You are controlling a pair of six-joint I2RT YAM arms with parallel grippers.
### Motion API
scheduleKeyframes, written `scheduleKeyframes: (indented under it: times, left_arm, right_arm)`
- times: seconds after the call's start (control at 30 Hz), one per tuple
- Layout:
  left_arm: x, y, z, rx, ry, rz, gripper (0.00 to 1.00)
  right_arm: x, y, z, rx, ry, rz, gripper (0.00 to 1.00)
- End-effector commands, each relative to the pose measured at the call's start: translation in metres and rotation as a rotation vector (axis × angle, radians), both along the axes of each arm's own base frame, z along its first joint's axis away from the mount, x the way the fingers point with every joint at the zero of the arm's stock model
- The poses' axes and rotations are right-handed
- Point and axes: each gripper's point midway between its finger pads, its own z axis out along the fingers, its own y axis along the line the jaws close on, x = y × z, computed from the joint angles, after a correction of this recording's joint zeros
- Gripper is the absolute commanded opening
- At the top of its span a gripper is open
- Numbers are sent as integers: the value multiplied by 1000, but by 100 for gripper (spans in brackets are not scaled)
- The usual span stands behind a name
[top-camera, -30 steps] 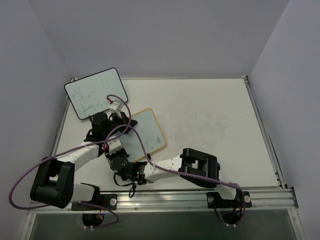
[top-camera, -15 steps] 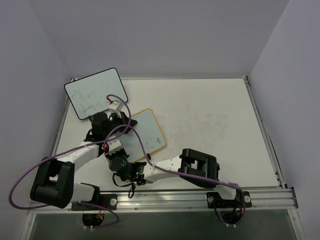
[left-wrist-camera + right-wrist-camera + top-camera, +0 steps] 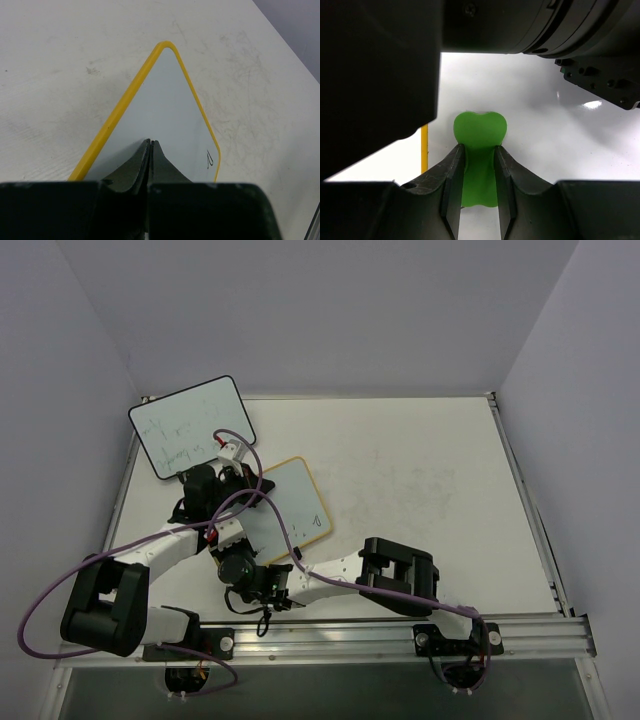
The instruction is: Erase the whiteboard
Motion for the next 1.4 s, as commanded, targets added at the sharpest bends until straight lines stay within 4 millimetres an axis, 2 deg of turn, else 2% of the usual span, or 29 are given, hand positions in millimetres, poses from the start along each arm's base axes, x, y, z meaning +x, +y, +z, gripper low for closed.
scheduleKeyframes:
  times: [0.0, 0.63, 0.93, 1.17, 1.37]
  left_arm:
    - [8, -5, 8, 16, -29, 3, 2]
    - [9, -5, 6, 20, -22, 9, 2]
    - [9, -5, 9, 16, -29, 11, 2]
    - [6, -5, 11, 12, -40, 5, 2]
    - [4, -3, 13, 14, -51, 6, 2]
  right_arm:
    - [-28, 13, -21, -51, 30, 120, 0]
    - [-44, 2, -55, -133, 59, 113, 0]
    - [-41, -10, -66, -149, 65, 72, 0]
    - [-15, -34, -70, -136, 73, -37, 0]
    - [9, -63, -72, -127, 77, -155, 0]
